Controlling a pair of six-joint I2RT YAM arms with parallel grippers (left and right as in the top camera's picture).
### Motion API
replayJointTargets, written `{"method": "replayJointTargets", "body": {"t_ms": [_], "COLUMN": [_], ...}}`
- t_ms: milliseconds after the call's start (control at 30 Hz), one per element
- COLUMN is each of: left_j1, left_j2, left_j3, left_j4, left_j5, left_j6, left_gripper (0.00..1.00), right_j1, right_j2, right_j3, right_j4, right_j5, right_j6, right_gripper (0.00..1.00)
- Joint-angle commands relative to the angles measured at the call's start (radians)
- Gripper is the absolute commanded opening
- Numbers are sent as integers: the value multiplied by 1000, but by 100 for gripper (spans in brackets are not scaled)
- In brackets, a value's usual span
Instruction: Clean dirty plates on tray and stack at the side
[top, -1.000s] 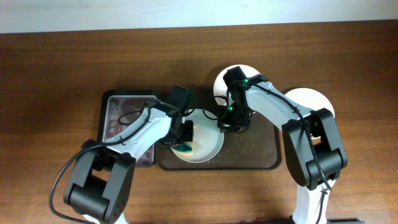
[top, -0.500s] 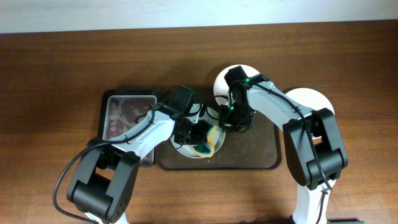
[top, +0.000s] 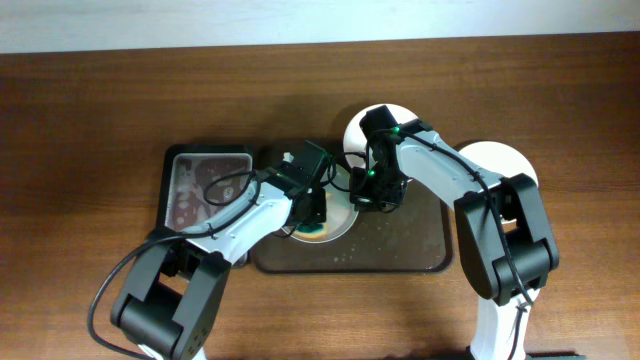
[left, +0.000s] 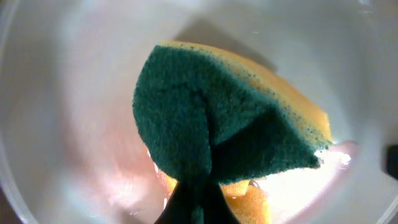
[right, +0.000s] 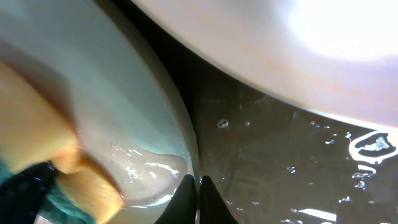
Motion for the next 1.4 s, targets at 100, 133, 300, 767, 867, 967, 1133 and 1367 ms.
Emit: {"method": "replayJointTargets", "body": {"t_ms": [100,133,300,767,867,967,1133,1367], "left_j1": [103,122,293,504,504,504,504,504], "left_j2": [-211,-247,-268,-89,-89,-89,-89,-89], "left_j3": [52,52,28,-67,-67,-67,-67,-67], "left_j4": [-153,-175,-259,-51,-51,-51,-51,-51], "left_j5": [-167,-167,-100,85,85,85,85,85], "left_j6": [90,91,154,404,404,404,404,404], "left_gripper": [0,0,0,0,0,0,0,0], "right_j1": [-4,-4,20,47,131,270,421,426], "right_j2": [-6,-5,13,-387,-453,-475,-475,-475], "right_j3": [-1,-3,-21,-14,-14,-14,-14,-14], "right_j4": [-15,-5,21,-143,-142,-143,-134,-124], "right_j5": [39,39,39,599,827,1086,1353,1352], "right_j6": [-5,-16,-49,-109,-90,-90,-90,-90], "right_gripper": [22,22,4,4,4,4,4,4]}}
